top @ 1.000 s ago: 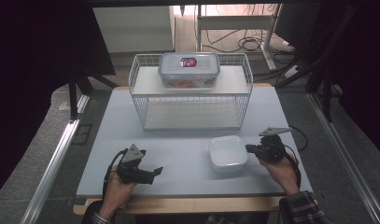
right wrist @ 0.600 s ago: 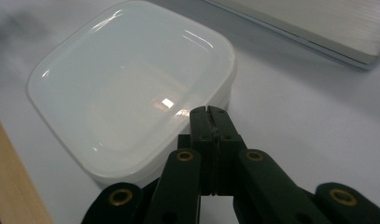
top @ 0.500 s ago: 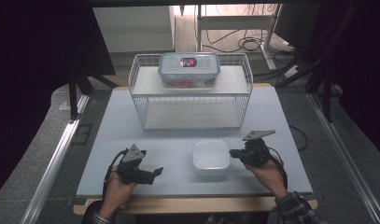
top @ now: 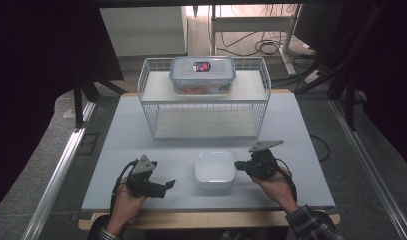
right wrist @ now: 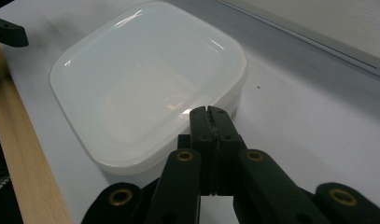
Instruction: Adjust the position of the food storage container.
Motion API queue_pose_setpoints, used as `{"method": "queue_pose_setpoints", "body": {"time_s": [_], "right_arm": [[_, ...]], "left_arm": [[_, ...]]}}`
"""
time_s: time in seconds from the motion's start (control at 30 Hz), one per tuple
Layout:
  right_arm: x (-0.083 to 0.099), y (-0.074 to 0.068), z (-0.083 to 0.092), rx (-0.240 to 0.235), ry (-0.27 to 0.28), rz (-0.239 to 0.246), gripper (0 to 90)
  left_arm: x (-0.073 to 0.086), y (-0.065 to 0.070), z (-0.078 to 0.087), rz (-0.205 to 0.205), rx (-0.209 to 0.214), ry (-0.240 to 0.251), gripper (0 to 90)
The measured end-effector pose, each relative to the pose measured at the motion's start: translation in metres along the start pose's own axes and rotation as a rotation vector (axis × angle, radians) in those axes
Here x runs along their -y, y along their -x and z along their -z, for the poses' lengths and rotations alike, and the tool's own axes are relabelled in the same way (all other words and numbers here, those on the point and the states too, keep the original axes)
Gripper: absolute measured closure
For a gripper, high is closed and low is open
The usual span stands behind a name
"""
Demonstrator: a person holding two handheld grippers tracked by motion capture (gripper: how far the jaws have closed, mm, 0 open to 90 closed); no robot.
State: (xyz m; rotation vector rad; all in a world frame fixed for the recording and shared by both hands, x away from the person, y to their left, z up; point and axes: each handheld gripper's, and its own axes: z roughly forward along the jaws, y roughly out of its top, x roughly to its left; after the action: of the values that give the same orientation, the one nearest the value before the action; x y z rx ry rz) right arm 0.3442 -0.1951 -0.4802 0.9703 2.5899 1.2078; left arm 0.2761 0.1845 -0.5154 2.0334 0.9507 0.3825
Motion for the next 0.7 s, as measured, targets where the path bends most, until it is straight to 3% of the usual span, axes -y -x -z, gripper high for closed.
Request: {"method": "queue_pose_setpoints", "body": {"time_s": [0.2, 0.3, 0.37, 0.4, 0.43, 0.47, 0.53, 0.7], "right_arm": [[-0.002, -0.004, -0.002, 0.004, -0.004, 0.025, 88.3], [-0.003, -0.005, 0.004, 0.053, 0.009, 0.049, 81.7], [-0.002, -0.004, 0.009, 0.046, 0.034, 0.048, 69.6], [-0.002, -0.004, 0.009, 0.046, 0.034, 0.048, 69.6], [-0.001, -0.004, 0.012, 0.057, 0.051, 0.058, 60.2], [-0.001, -0.004, 0.012, 0.057, 0.051, 0.058, 60.2], [0.0, -0.004, 0.014, 0.057, 0.049, 0.065, 50.3], [0.005, -0.005, 0.017, 0.111, 0.08, 0.127, 21.6]], "left_arm": [[0.0, 0.001, 0.0, 0.002, 0.004, -0.005, 4.7], [0.0, 0.001, 0.0, 0.011, 0.014, -0.007, 4.7], [0.0, 0.001, 0.0, 0.015, 0.023, -0.005, 4.7], [0.0, 0.001, 0.0, 0.015, 0.023, -0.005, 4.7], [0.0, 0.001, 0.0, 0.016, 0.026, -0.004, 4.7], [0.0, 0.001, 0.0, 0.016, 0.026, -0.004, 4.7], [0.0, 0.001, 0.0, 0.016, 0.025, -0.005, 4.7], [0.0, 0.002, -0.001, 0.008, 0.02, -0.009, 4.7]]}}
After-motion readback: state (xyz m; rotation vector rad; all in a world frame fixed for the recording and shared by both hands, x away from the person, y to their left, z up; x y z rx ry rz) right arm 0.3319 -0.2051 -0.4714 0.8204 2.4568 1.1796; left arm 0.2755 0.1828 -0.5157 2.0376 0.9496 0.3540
